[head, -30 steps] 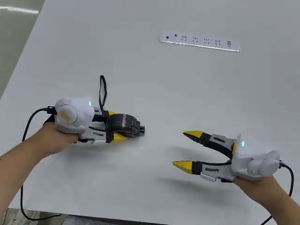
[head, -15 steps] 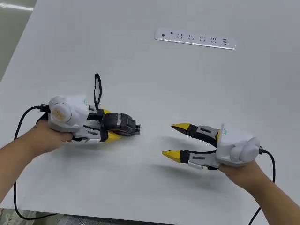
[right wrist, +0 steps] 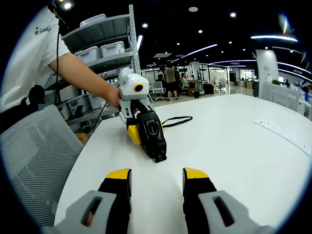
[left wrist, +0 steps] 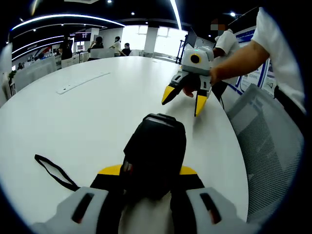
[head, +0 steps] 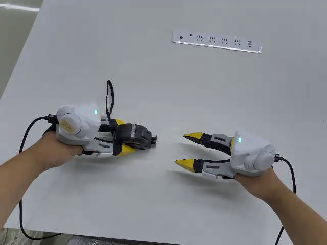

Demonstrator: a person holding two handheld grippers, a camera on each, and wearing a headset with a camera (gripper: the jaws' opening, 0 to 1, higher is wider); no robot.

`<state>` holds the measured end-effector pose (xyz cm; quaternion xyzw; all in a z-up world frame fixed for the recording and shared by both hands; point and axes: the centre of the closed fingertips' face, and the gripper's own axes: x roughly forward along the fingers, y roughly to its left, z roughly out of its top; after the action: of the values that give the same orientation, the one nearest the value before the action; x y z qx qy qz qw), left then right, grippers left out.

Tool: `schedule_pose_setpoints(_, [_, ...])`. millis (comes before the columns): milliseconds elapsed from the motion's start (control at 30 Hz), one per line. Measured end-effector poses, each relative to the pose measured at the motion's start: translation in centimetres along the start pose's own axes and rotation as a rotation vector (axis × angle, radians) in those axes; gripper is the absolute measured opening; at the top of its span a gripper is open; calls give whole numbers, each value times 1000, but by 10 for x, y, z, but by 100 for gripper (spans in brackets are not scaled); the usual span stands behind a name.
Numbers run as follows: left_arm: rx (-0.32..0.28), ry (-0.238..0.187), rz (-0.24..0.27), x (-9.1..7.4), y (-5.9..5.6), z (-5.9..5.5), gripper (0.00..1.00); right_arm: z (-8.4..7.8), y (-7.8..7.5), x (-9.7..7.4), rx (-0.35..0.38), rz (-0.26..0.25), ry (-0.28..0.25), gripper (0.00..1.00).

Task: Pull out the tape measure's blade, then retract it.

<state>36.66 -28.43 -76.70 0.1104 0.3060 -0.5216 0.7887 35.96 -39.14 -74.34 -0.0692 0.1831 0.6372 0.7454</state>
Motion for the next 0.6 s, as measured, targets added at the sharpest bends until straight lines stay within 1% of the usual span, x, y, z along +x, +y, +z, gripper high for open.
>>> schedule_pose_setpoints(167, [2,5,2,0,0,0,34,-1,-5,6,2,0,-5,41])
schedule_pose_setpoints(367, [2,7,3,0,0,-1,34,-5,-3,15,-5,19,5,40])
schedule_pose_setpoints(600, [4,7,2,1,0,-1,33,-9,-6,25,6,22,6,39])
